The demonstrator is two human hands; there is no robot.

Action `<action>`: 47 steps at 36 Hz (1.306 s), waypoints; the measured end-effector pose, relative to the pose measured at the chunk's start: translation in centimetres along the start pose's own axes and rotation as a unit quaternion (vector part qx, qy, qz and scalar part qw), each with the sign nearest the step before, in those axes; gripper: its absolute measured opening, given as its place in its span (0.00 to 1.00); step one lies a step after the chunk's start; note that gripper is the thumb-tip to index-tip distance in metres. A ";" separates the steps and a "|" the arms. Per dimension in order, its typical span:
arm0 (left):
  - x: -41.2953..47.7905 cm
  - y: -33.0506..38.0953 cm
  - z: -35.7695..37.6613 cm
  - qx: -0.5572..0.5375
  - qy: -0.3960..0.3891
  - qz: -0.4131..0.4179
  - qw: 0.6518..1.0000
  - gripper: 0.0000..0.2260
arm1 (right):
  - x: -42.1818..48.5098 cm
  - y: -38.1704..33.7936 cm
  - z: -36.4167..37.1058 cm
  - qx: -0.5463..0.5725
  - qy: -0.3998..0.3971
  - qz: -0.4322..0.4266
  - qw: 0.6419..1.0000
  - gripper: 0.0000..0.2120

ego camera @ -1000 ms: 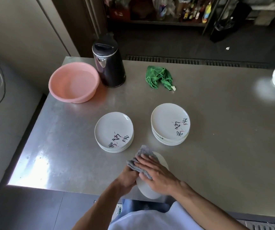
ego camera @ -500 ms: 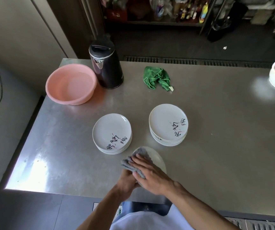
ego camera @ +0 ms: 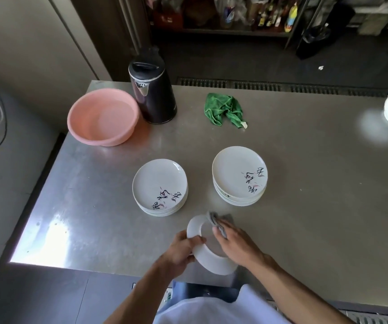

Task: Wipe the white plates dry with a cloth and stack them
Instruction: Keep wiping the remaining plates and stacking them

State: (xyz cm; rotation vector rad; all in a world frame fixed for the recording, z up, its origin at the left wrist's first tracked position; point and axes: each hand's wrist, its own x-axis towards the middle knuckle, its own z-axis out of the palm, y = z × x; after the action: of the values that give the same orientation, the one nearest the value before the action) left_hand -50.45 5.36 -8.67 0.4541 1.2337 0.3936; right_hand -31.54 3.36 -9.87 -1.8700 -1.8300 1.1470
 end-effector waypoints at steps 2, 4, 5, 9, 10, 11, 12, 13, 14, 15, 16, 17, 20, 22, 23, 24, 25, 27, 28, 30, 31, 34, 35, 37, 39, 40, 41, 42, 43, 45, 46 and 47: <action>0.1 0.7 0.1 -0.048 -0.003 -0.003 0.999 0.27 | -1.4 -0.1 -0.4 0.010 -0.005 -0.056 0.998 0.22; 0.2 1.6 0.2 -0.085 -0.019 -0.003 0.996 0.25 | -2.7 -0.4 -0.4 0.001 -0.014 -0.116 0.993 0.26; 0.2 2.0 0.3 -0.090 -0.025 -0.006 0.996 0.23 | -3.2 -0.5 -0.3 -0.013 -0.010 -0.132 0.991 0.30; 0.7 2.9 0.8 -0.080 -0.035 -0.020 0.996 0.12 | -3.3 -1.1 -0.7 -0.064 0.101 -0.182 0.976 0.29; 0.8 2.9 1.0 -0.081 -0.035 -0.023 0.996 0.10 | -3.1 -1.1 -0.8 -0.069 0.131 -0.185 0.971 0.26; 0.8 3.0 1.1 -0.081 -0.035 -0.024 0.996 0.10 | -2.8 -1.1 -1.0 -0.066 0.151 -0.179 0.970 0.25; 0.7 3.2 1.3 -0.082 -0.030 -0.024 0.996 0.11 | -2.4 -1.1 -1.4 -0.058 0.163 -0.165 0.971 0.25; 0.7 3.4 1.4 -0.079 -0.019 -0.026 0.996 0.15 | -2.1 -1.1 -1.8 -0.044 0.173 -0.149 0.972 0.24; 0.7 3.6 1.4 -0.072 0.001 -0.030 0.997 0.20 | -1.7 -1.2 -2.2 -0.018 0.184 -0.125 0.975 0.20; 0.7 3.9 1.4 -0.055 0.026 -0.030 0.998 0.24 | -1.3 -1.4 -2.7 0.024 0.194 -0.088 0.977 0.15; 0.7 4.0 1.5 -0.026 0.053 -0.020 0.998 0.25 | -0.9 -1.6 -3.2 0.073 0.200 -0.042 0.976 0.10; 0.6 4.1 1.5 0.019 0.085 0.002 0.996 0.24 | -0.5 -1.7 -3.6 0.125 0.205 0.010 0.971 0.07; 0.8 3.5 0.9 0.162 0.188 0.111 0.962 0.13 | 0.3 -1.4 -4.6 0.277 0.233 0.128 0.923 0.06; 0.7 3.2 0.5 0.196 0.210 0.142 0.947 0.12 | 0.5 -1.4 -5.3 0.377 0.239 0.150 0.882 0.06; 0.6 3.1 0.4 0.178 0.191 0.143 0.955 0.12 | 0.6 -1.4 -5.7 0.411 0.242 0.147 0.866 0.07; 0.5 3.0 0.5 0.144 0.161 0.144 0.966 0.11 | 0.7 -1.4 -6.0 0.432 0.245 0.141 0.857 0.07; 0.3 3.0 0.6 0.111 0.126 0.143 0.975 0.09 | 0.8 -1.5 -6.3 0.444 0.244 0.137 0.851 0.07; 0.2 3.3 0.9 0.079 0.086 0.158 0.981 0.07 | 0.9 -1.6 -6.9 0.449 0.245 0.134 0.849 0.07; 0.2 3.5 1.0 0.070 0.081 0.166 0.980 0.08 | 1.0 -1.6 -7.1 0.447 0.248 0.136 0.849 0.07; 0.5 4.1 1.3 0.068 0.084 0.182 0.977 0.08 | 1.1 -1.4 -7.4 0.431 0.258 0.151 0.851 0.05; 0.7 4.5 1.5 0.070 0.086 0.190 0.976 0.08 | 1.1 -1.3 -7.5 0.417 0.264 0.162 0.854 0.05; 1.4 5.8 2.3 0.071 0.101 0.204 0.971 0.09 | 0.9 -0.6 -7.4 0.405 0.264 0.185 0.856 0.08; 1.8 6.2 2.6 0.069 0.110 0.206 0.970 0.09 | 0.9 -0.3 -7.3 0.403 0.264 0.186 0.856 0.08; 2.8 7.0 3.3 0.054 0.124 0.200 0.971 0.08 | 0.8 0.2 -6.9 0.385 0.262 0.191 0.864 0.06; 3.9 8.0 4.1 0.030 0.134 0.190 0.972 0.08 | 0.6 0.5 -6.4 0.363 0.259 0.211 0.870 0.09; 4.4 8.5 4.5 0.022 0.139 0.186 0.972 0.08 | 0.5 0.7 -6.1 0.351 0.254 0.222 0.873 0.11; 5.0 8.9 4.9 0.016 0.142 0.184 0.973 0.08 | 0.5 0.8 -5.8 0.341 0.245 0.232 0.878 0.13; 5.5 9.3 5.3 0.013 0.144 0.183 0.972 0.09 | 0.4 0.9 -5.6 0.330 0.234 0.237 0.883 0.14; 6.0 9.7 5.7 0.013 0.146 0.181 0.972 0.09 | 0.4 1.0 -5.3 0.321 0.224 0.238 0.889 0.14; 6.9 10.3 6.3 0.020 0.151 0.176 0.973 0.10 | 0.3 1.0 -5.0 0.309 0.207 0.233 0.899 0.13; 7.3 10.5 6.6 0.026 0.155 0.172 0.972 0.09 | 0.2 0.8 -4.9 0.306 0.203 0.225 0.902 0.12; 7.5 10.7 6.8 0.031 0.159 0.168 0.972 0.09 | 0.2 0.7 -4.9 0.303 0.200 0.216 0.906 0.12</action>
State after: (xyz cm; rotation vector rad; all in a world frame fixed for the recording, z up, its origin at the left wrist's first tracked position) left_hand -42.21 17.49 -7.25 0.6764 1.4852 0.7405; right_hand -27.70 5.03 -7.24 -1.9564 -0.7355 1.1646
